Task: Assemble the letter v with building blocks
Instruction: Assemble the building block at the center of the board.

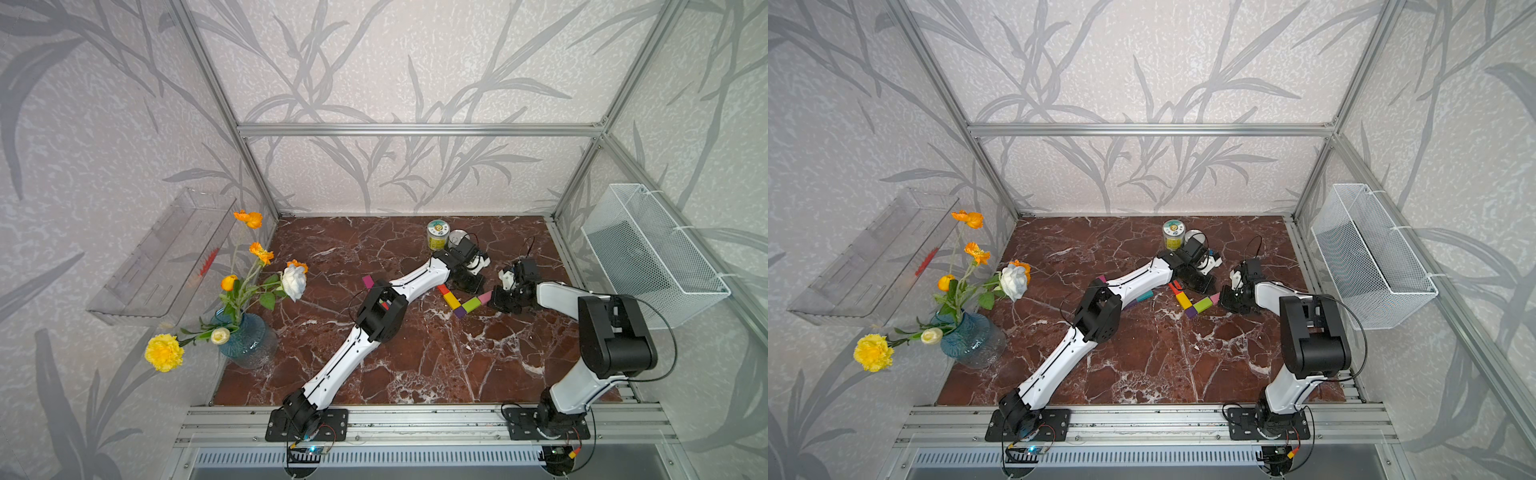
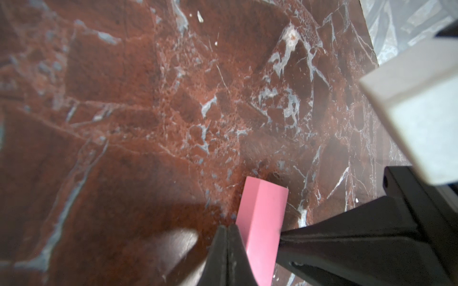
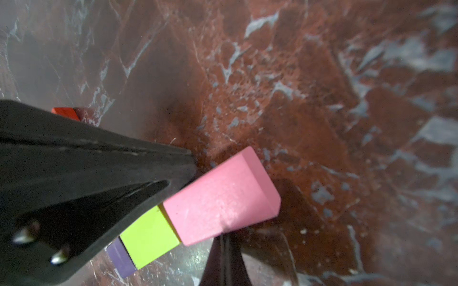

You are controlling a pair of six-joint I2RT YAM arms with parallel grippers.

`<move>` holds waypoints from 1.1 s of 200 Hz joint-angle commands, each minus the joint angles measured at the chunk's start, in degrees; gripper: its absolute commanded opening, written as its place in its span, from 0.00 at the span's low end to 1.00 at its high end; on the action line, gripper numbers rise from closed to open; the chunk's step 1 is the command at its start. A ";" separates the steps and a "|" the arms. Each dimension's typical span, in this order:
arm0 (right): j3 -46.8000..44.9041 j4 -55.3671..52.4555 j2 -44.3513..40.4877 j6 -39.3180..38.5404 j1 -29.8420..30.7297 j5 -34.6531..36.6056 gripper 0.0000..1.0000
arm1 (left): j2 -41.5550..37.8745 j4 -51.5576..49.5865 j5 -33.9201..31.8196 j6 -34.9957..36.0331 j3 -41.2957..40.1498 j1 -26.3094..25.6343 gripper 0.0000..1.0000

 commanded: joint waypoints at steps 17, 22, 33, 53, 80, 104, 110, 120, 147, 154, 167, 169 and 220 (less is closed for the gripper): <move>-0.09 -2.25 2.59 -1.09 0.56 1.54 0.00 | -1.66 -3.80 -1.40 1.14 -1.60 -0.15 0.00; -0.09 -2.24 2.54 -1.17 0.56 1.61 0.00 | -1.61 -3.83 -1.33 1.13 -1.58 -0.07 0.00; -0.08 -2.32 2.63 -1.17 0.56 1.61 0.00 | -1.66 -3.87 -1.32 1.23 -1.69 -0.05 0.00; 0.00 -2.34 2.63 -1.26 0.56 1.63 0.00 | -1.90 -3.96 -1.55 1.36 -2.01 -0.11 0.00; 0.09 -2.35 2.73 -1.34 0.56 1.61 0.00 | -2.09 -3.93 -2.09 1.26 -2.03 0.04 0.00; 0.18 -2.33 2.77 -1.35 0.56 1.59 0.00 | -2.07 -3.87 -2.28 1.06 -2.04 0.21 0.00; 0.13 -2.29 2.81 -1.35 0.56 1.61 0.00 | -2.17 -3.95 -2.35 0.99 -2.13 0.22 0.00; 0.18 -2.32 2.81 -1.35 0.56 1.62 0.00 | -2.32 -3.96 -2.67 1.06 -2.37 0.23 0.00; 0.09 -2.41 2.75 -1.35 0.56 1.62 0.00 | -3.02 -3.18 -2.80 0.95 -3.64 0.32 0.00; 0.09 -2.35 2.72 -1.34 0.56 1.55 0.00 | -3.18 -3.08 -2.95 0.98 -3.93 0.25 0.00; 0.09 -2.34 2.72 -1.35 0.56 1.62 0.00 | -3.64 -2.71 -3.37 0.96 -4.56 0.27 0.00; 0.09 -2.33 2.72 -1.31 0.56 1.63 0.00 | -3.62 -2.66 -3.47 0.98 -4.65 0.35 0.00; -0.25 -2.26 2.45 -1.09 0.56 2.05 0.00 | -2.87 -1.21 -5.03 -0.94 -3.46 1.60 0.00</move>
